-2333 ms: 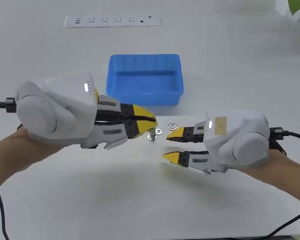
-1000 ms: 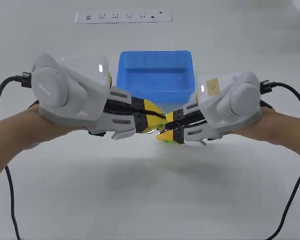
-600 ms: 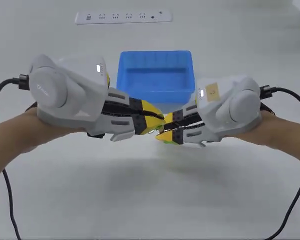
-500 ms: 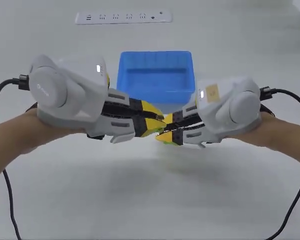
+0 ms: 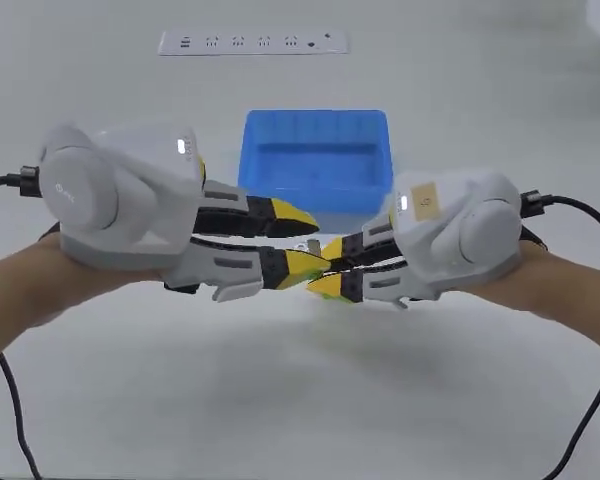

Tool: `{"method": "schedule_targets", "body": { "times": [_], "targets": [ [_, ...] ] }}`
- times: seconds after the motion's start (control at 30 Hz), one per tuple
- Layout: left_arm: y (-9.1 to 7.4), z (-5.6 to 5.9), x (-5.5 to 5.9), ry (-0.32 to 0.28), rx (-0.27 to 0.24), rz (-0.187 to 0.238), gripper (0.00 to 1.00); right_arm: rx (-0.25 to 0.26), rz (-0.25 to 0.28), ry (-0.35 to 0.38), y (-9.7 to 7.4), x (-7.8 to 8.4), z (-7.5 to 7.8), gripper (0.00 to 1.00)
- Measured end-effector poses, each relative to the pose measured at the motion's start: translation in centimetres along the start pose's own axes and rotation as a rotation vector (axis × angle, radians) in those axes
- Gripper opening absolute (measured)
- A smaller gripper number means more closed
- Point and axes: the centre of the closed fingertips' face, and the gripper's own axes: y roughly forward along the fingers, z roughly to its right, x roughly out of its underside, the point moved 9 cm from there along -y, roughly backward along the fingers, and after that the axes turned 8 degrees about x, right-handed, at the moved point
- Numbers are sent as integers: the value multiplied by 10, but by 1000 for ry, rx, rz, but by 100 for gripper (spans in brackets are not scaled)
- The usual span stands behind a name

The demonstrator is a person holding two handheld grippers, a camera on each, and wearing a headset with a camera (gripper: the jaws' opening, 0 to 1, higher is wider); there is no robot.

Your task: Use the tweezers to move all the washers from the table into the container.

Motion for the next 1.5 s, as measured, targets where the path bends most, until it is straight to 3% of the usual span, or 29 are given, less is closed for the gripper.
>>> {"method": "schedule_targets", "body": {
  "times": [0.27,0.43,0.8,0.93,1.3,1.5],
  "targets": [
    [-14,10,-1,-13,-29,29,28,14,17,0,-6,-11,3,9],
    [-28,16,3,-5,-85,19,32,22,24,3,-11,-17,6,9],
    [-60,29,17,-105,-194,78,52,46,58,10,-26,-38,13,9],
    [-69,33,20,-125,-225,92,62,60,72,7,-32,-49,19,9],
    [-94,36,29,-151,-284,152,71,97,124,50,-46,-75,40,9],
    [-97,36,31,-162,-300,184,78,127,129,42,-48,-82,60,9]
  ]
}}
